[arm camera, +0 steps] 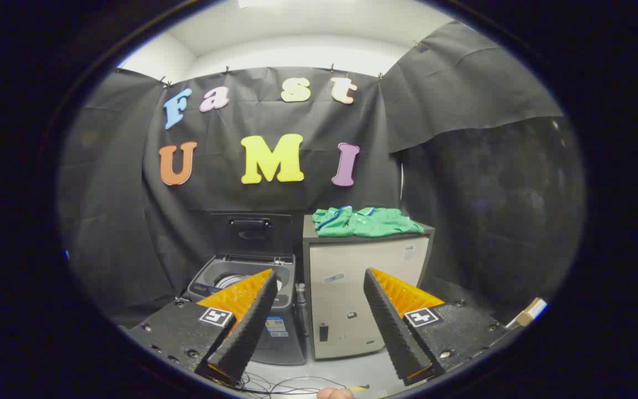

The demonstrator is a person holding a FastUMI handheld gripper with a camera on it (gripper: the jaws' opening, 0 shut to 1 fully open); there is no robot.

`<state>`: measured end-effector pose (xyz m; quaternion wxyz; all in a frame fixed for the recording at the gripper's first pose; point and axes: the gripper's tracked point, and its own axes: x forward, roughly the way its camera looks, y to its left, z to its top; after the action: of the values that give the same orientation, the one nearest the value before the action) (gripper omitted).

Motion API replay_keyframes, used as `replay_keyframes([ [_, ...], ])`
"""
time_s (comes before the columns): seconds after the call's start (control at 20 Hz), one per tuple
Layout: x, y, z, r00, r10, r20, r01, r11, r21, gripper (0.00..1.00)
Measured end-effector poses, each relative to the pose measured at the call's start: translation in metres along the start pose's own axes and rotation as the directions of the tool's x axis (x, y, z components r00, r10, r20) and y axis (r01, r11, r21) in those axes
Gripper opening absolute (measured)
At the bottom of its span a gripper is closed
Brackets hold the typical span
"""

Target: Put the clothes into the washing machine and then close the washing machine lid.

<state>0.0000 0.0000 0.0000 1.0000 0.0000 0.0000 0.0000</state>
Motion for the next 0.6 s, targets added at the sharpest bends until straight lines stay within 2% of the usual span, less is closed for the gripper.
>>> replay_keyframes([
  [0.6,0.0029,-0.0041,0.0057,1.000,0.000,0.011,0.000,1.000,-0.012,0.98],
])
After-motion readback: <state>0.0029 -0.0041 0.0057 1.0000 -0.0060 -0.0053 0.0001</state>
